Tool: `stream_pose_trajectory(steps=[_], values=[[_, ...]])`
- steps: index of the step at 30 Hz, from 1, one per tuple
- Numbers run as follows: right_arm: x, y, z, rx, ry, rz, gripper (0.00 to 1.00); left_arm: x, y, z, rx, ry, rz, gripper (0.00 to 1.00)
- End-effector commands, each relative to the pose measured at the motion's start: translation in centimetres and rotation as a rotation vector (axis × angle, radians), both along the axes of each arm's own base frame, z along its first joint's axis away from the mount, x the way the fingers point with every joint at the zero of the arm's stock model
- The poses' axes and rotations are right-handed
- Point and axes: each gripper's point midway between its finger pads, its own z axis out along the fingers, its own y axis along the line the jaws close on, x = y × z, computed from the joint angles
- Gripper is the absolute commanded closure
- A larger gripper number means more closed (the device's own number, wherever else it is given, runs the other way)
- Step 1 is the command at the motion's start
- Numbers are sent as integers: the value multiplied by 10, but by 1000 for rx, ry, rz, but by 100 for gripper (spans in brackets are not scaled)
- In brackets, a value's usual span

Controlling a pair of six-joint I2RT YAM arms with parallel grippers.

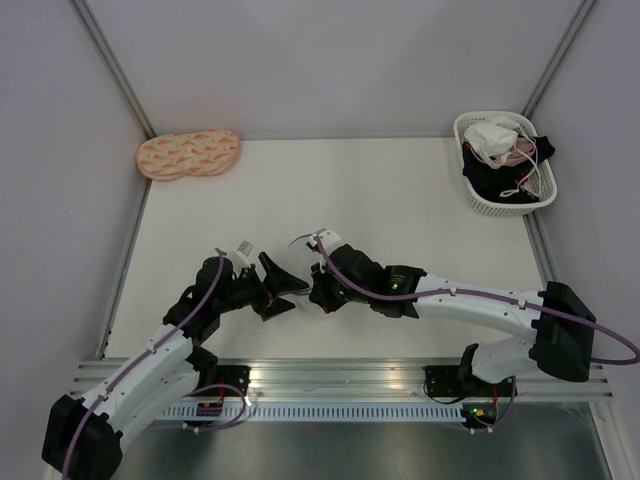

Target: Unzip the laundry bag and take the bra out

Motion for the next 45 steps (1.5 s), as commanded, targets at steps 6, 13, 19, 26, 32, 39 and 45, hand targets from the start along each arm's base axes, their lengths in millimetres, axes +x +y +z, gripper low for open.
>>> stream_pose_trajectory(steps=[6, 13, 19, 26, 32, 39, 45], values=[[-4, 24, 23, 116, -15, 49, 100, 22, -5, 14, -97, 52, 160, 9], [-14, 27, 27, 132, -14, 93, 99, 32, -3, -15, -58, 82, 208, 45], [-21, 20, 15, 83, 7, 116, 100, 42, -3, -21, -25, 71, 227, 66], [-37, -2, -17, -77, 67, 188, 100, 67, 10, -6, 74, -87, 263, 67], [-10, -62, -48, -357, -3, -17, 100, 82, 7, 12, 184, -246, 106, 76], [35, -111, -34, -433, -80, -315, 99, 63, -21, -4, 187, -239, -229, 98], [74, -150, -28, -531, -164, -502, 99, 48, -32, -6, 129, -272, -400, 98]])
